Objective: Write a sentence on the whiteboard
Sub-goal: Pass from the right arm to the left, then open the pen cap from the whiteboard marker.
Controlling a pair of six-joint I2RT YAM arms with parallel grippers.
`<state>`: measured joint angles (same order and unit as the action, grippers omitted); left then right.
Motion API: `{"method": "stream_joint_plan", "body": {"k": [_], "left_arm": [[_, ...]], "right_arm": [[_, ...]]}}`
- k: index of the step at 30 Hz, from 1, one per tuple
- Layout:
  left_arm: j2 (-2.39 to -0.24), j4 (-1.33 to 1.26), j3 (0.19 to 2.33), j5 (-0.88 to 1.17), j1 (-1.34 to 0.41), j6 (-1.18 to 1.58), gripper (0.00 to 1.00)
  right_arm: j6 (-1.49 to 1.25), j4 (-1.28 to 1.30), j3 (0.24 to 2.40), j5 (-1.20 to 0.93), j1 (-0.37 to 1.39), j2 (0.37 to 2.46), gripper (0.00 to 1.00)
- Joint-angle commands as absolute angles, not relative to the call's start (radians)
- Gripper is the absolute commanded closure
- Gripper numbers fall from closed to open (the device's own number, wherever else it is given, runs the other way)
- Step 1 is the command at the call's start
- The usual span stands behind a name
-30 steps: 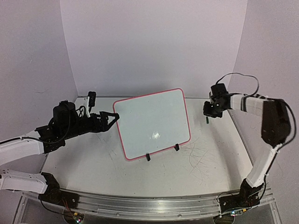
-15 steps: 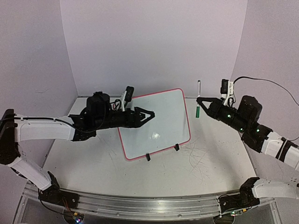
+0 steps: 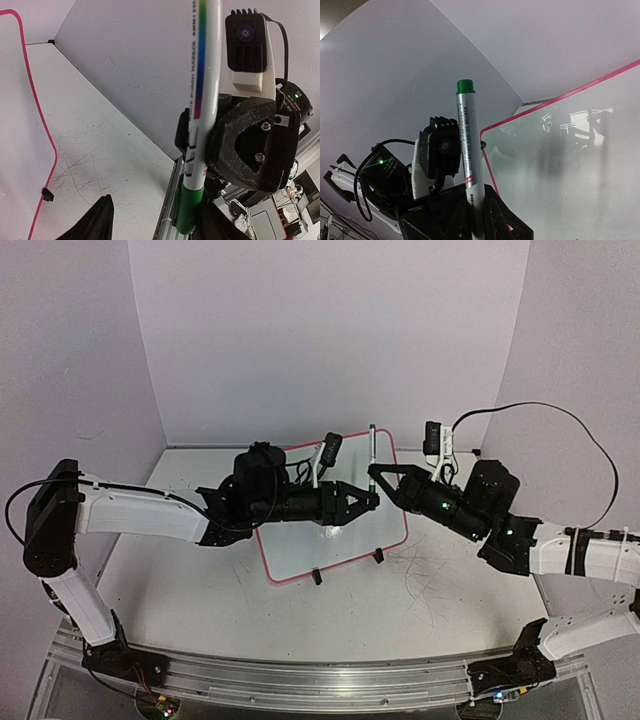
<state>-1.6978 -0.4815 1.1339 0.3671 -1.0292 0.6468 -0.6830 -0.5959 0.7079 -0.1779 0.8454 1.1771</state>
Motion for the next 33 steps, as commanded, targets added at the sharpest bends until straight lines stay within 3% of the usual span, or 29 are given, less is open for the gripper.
{"method": "stream_joint_plan", "body": {"k": [1,9,12,15,23,26,33], "left_arm": [[-1.707,-0.529,1.184,0.377,-1.026,0.647,0.54],[-1.669,-0.525,1.154,0.347,-1.026,0.570,0.86],[-1.635,-0.477,1.138,0.305,-1.026,0.475,0.99],[-1.595,-0.354,1.137,0.239,-1.026,0.319,1.00],[-1.514,-0.077,1.151,0.116,-1.026,0.006,1.00],[-1.492,-0.055,1.149,0.104,-1.026,-0.040,1.00],[-1.462,-0.037,1.155,0.150,-1.028,-0.045,1.00]], "right_arm": [[-0.687,-0.695,0.757,-0.142,0.871,1.186,1.00],[-0.670,-0.641,0.782,-0.171,0.872,1.185,1.00],[-0.624,-0.478,0.861,-0.184,0.872,1.191,1.00],[-0.546,-0.235,0.957,-0.164,0.872,1.188,0.90],[-0.346,0.139,1.099,-0.321,0.830,1.160,0.33],[-0.347,0.202,1.137,-0.400,0.780,1.182,0.26],[-0.367,0.235,1.214,-0.559,0.740,1.276,0.26]]}}
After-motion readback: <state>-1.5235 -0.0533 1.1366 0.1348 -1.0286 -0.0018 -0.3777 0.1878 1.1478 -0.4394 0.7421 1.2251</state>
